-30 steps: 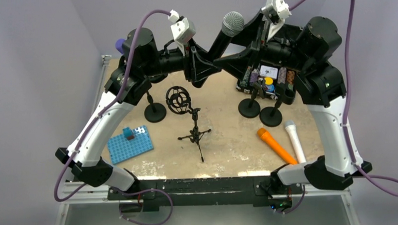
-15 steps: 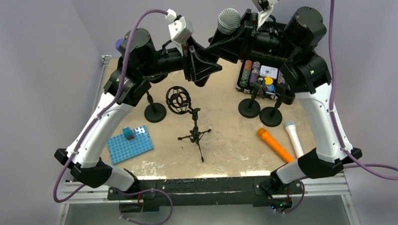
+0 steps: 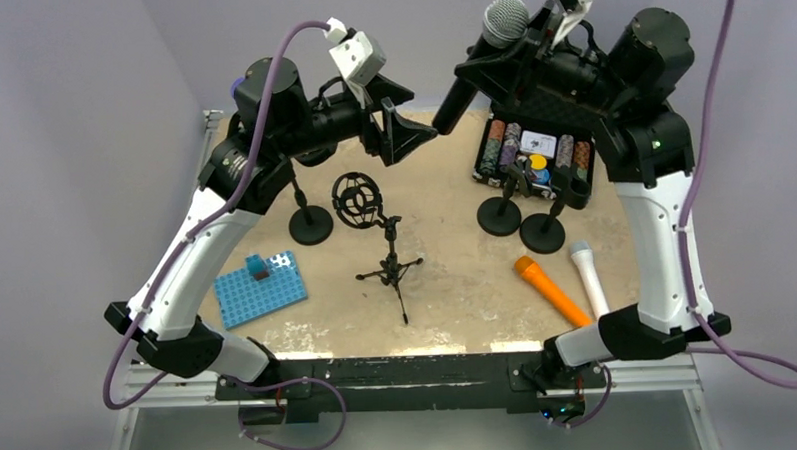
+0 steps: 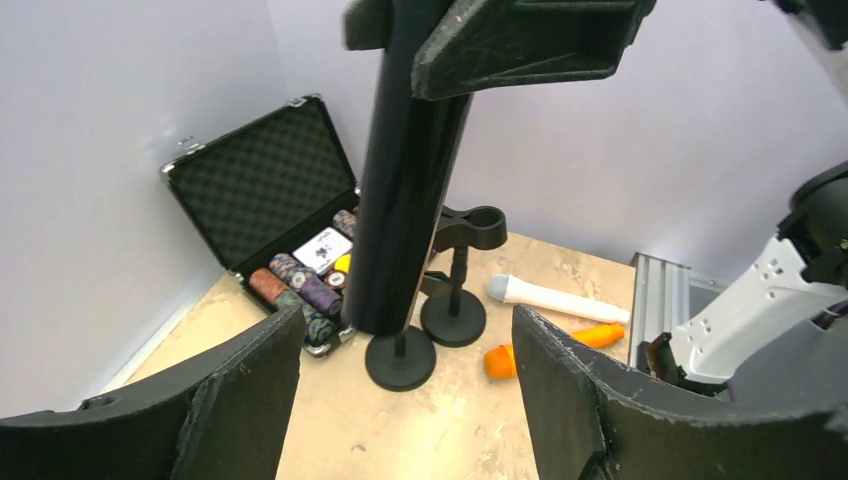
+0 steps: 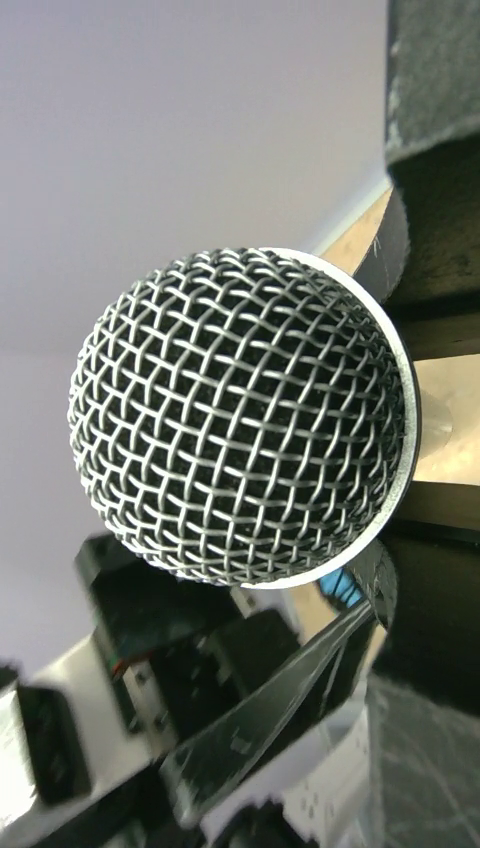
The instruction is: Remove the microphone from the stand
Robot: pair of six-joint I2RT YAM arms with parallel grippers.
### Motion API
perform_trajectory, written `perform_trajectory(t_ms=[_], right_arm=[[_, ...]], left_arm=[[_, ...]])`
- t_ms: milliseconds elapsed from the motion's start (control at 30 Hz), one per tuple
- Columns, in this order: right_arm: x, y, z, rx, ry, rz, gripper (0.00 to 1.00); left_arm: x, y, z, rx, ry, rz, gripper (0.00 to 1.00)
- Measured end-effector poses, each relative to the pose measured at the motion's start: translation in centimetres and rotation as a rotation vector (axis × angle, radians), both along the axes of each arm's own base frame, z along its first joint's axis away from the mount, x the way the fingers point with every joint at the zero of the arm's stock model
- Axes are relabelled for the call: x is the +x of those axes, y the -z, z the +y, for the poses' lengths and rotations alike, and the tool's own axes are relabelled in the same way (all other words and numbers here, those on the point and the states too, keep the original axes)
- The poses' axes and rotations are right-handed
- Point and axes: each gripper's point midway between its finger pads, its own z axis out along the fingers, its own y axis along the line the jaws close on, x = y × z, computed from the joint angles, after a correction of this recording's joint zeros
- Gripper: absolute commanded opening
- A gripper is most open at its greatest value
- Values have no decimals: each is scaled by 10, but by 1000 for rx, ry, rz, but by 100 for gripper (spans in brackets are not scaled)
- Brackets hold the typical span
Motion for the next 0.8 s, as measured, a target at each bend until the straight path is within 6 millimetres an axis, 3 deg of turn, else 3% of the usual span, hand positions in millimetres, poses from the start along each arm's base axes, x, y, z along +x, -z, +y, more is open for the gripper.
perform_trajectory(t_ms=[133, 267, 367, 633, 800], right_arm=[[-4, 15, -25, -101, 108, -71, 0], [-33, 64, -47, -258, 158, -84, 0], [-50, 111, -62, -383, 177, -55, 0], [-86, 284, -109, -748, 195, 231, 0], [-103, 371, -143, -941, 239, 343, 0]], left_arm=[[0, -7, 11, 15, -45, -47, 82], [-7, -19, 26, 26, -82, -117, 82], [-13, -31, 36, 24, -101, -171, 82], [-19, -57, 49, 34, -126, -289, 83], [-16, -60, 47, 37, -126, -305, 83]])
